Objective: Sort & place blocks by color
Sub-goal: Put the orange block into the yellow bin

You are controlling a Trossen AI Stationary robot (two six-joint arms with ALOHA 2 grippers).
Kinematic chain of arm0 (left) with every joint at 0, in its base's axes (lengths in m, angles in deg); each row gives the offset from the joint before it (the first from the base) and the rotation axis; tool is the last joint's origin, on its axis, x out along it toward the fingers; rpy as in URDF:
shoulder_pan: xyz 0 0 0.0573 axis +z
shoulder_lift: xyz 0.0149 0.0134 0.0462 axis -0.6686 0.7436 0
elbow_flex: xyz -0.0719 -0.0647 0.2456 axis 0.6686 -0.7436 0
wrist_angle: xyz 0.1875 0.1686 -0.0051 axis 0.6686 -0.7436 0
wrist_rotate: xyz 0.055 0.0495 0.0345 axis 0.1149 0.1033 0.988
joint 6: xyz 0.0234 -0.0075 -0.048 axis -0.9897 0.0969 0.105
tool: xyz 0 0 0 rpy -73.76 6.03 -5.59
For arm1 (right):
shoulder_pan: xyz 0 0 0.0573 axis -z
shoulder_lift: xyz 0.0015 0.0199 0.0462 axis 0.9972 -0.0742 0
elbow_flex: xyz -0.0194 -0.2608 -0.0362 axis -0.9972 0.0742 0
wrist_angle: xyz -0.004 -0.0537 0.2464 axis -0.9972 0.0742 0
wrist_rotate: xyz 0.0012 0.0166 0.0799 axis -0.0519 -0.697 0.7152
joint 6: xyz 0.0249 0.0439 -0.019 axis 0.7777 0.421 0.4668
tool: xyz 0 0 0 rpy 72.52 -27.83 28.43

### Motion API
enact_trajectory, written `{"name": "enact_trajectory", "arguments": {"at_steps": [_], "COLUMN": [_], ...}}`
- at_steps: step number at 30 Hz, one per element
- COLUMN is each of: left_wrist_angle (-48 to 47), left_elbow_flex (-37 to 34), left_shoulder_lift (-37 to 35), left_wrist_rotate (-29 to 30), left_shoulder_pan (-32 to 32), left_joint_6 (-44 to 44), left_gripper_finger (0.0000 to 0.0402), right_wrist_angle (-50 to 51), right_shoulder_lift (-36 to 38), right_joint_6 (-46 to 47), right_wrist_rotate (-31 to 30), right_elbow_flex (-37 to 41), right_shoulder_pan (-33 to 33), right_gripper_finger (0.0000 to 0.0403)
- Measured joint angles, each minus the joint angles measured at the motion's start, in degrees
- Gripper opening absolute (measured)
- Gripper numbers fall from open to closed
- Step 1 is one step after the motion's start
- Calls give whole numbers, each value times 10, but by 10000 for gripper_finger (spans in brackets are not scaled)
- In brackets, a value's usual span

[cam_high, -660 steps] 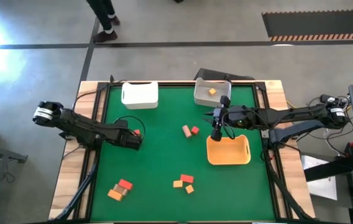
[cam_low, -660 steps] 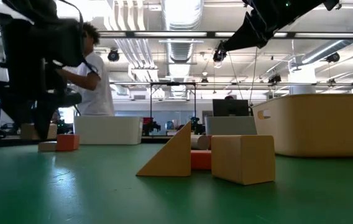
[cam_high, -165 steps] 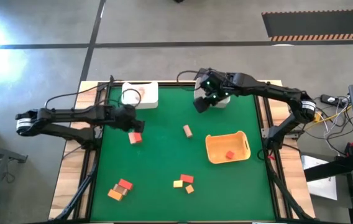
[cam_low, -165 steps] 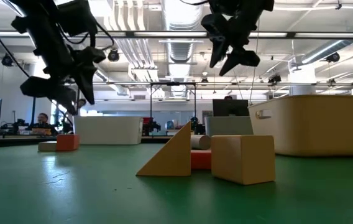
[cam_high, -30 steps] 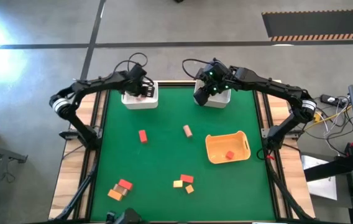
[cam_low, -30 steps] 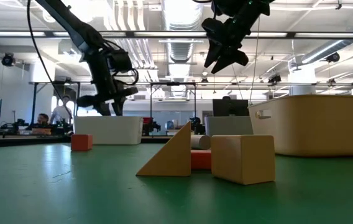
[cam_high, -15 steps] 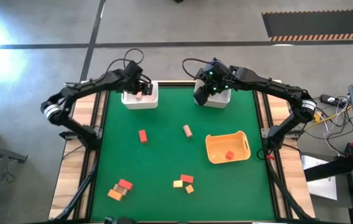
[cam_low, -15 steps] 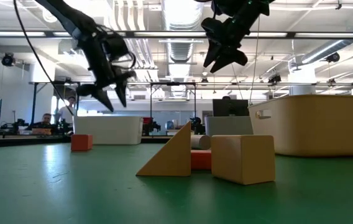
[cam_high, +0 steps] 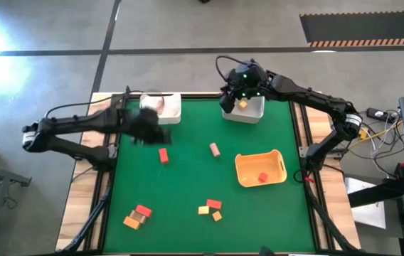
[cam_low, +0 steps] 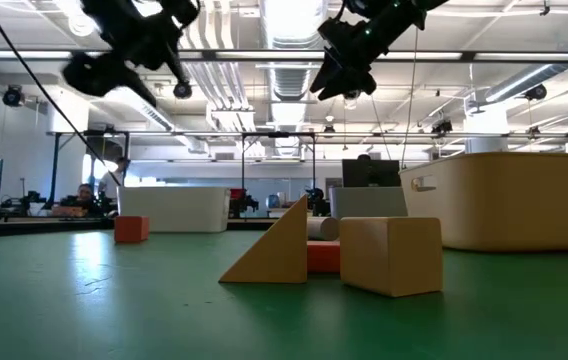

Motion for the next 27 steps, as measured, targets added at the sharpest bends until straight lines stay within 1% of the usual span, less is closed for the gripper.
{"name": "enact_trajectory", "arguments": {"at_steps": [3, 6, 8, 9, 10, 13, 16, 19, 22, 27], "left_wrist_angle": [-3, -2, -2, -1, 0, -1, -1, -5, -3, 0], "left_elbow_flex": [-6, -6, -5, -5, -5, -5, -5, -10, -29, -76], "left_shoulder_lift": [1, 17, 32, 42, 52, 89, 127, 164, 196, 226], "left_wrist_rotate": [-48, -101, -145, -162, -173, -180, -190, -189, -186, -176], "left_shoulder_pan": [-98, -185, -237, -262, -287, -354, -393, -405, -405, -404], "left_joint_6": [97, 189, 227, 230, 223, 184, 136, 82, 37, 2], "left_gripper_finger": [202, 202, 202, 202, 202, 200, 182, 146, 97, 15], "right_wrist_angle": [-9, -6, -6, -6, -6, -6, -6, -6, -6, -6], "right_shoulder_lift": [0, 0, 0, 0, 0, 0, 0, 0, 0, 0], "right_joint_6": [-19, -35, -42, -47, -49, -60, -70, -86, -85, -56], "right_wrist_rotate": [0, 0, 0, 1, 1, 1, 1, 1, 1, 1], "right_elbow_flex": [0, 0, 0, 0, 0, 0, 0, 0, 0, 0], "right_shoulder_pan": [6, 8, 8, 8, 8, 10, 11, 11, 11, 11], "right_gripper_finger": [160, 160, 160, 160, 160, 160, 160, 159, 159, 159]}}
